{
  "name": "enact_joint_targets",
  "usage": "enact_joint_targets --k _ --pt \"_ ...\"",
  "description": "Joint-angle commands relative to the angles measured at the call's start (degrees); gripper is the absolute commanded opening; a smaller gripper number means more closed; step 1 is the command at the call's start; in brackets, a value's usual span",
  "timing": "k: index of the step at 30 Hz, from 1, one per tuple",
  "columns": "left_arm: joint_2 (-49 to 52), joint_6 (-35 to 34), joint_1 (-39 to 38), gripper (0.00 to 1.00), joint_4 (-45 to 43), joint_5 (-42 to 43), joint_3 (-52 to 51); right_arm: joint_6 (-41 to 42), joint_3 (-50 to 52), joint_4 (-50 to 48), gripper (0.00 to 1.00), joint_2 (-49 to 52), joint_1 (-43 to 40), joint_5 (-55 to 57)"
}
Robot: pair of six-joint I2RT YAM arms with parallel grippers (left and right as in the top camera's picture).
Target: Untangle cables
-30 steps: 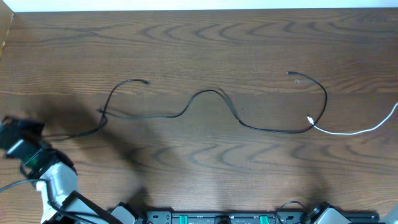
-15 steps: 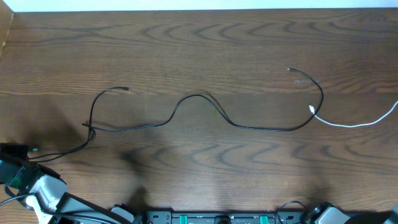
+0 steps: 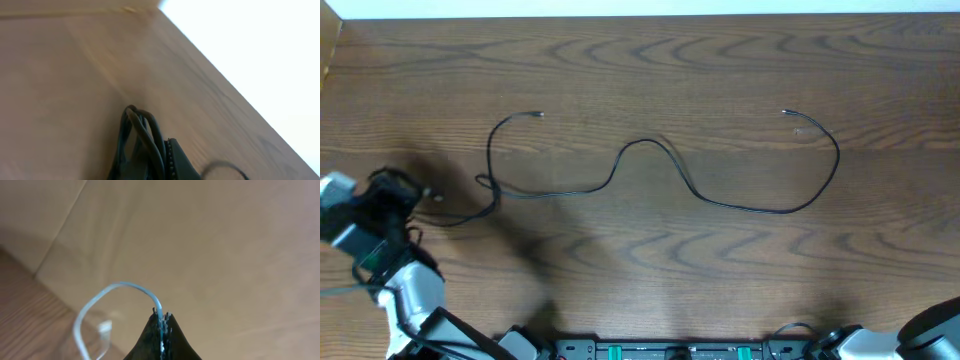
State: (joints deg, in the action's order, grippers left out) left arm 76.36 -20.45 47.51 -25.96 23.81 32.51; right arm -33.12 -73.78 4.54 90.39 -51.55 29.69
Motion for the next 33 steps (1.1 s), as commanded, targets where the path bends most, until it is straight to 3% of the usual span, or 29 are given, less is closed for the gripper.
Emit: enact_joint_targets --k 1,16,23,31,33 --pt "0.1 4.0 -5.8 0.07 -0.3 2.7 0.8 7.5 -0.7 2.0 0.01 2.7 -1.5 -0.7" --pt "0.3 4.3 -23.4 0.08 1.0 2.8 0.8 18.0 -0.5 8.9 0.01 5.7 -1.9 -11.3" --pt "0.5 4.3 -31.7 0.07 4.6 2.8 0.8 18.6 -0.4 12.1 0.01 5.9 -1.9 -16.3" --pt "0.6 5.8 -39.2 0.08 4.7 2.7 0.8 18.6 -0.4 15.1 0.38 6.1 -1.9 -16.8" --pt "0.6 5.8 -40.3 0.08 4.7 2.7 0.8 18.6 -0.4 15.5 0.42 6.1 -1.9 -17.0"
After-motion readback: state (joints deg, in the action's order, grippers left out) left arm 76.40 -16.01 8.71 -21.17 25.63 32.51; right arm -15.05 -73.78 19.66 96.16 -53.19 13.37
